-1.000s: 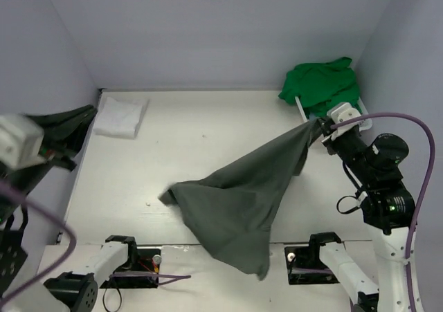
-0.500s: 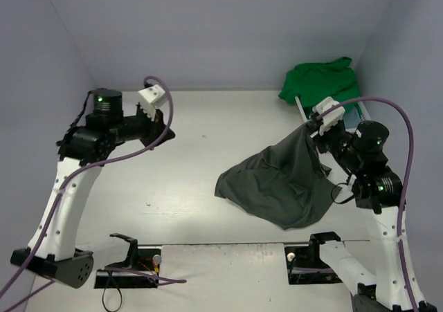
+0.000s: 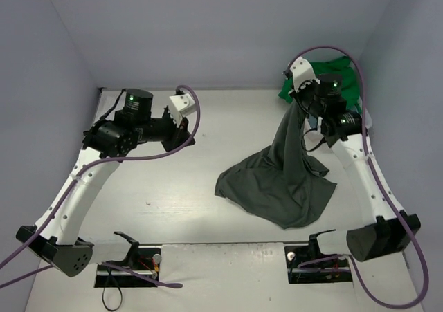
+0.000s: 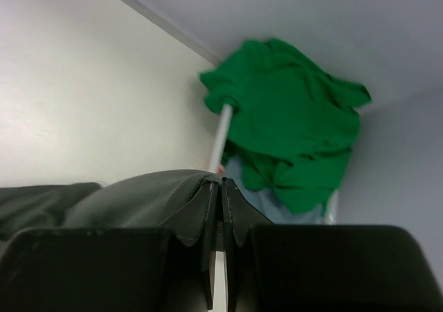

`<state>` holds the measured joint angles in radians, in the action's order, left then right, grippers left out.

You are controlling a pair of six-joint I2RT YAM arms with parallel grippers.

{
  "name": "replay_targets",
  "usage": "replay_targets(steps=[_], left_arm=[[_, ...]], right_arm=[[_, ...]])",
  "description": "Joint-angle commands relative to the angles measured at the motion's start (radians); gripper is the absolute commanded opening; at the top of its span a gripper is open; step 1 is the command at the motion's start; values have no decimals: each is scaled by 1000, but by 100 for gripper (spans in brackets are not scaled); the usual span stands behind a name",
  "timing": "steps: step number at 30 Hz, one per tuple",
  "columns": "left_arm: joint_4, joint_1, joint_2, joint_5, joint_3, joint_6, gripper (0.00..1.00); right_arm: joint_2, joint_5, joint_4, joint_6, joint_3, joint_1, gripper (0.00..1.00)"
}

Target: Fold and stack the t-shirts

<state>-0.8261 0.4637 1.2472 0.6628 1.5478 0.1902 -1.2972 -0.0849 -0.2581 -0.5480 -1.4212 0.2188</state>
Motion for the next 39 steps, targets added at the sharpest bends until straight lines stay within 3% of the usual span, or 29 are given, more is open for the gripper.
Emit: replay_targets(steps=[1, 9, 13, 16, 20, 23, 33, 39], left_arm=[[73, 52, 29, 0, 21, 25, 0], [21, 308, 286, -167, 173, 149, 0], [10, 507, 470, -264, 273, 202, 0], [45, 561, 579, -235, 337, 193, 0], [56, 607, 705, -200, 442, 181, 0], [70, 650, 777, -192, 500, 181, 6], [257, 707, 900, -226, 411, 157, 27], [401, 707, 1000, -238, 454, 124, 31]], right_arm=[[-63, 266, 105, -23, -70, -53, 0], [-181, 369, 137, -17, -225, -223, 0], [-206, 395, 131, -12, -257, -308, 0], [-202, 402, 120, -7, -263, -354, 0], [-223, 352, 36, 0, -292, -410, 0], [-221, 313, 20, -7, -259, -437, 0], [-179, 186, 7, 3, -185, -507, 0], [-160, 143, -16, 19, -170, -509, 0]])
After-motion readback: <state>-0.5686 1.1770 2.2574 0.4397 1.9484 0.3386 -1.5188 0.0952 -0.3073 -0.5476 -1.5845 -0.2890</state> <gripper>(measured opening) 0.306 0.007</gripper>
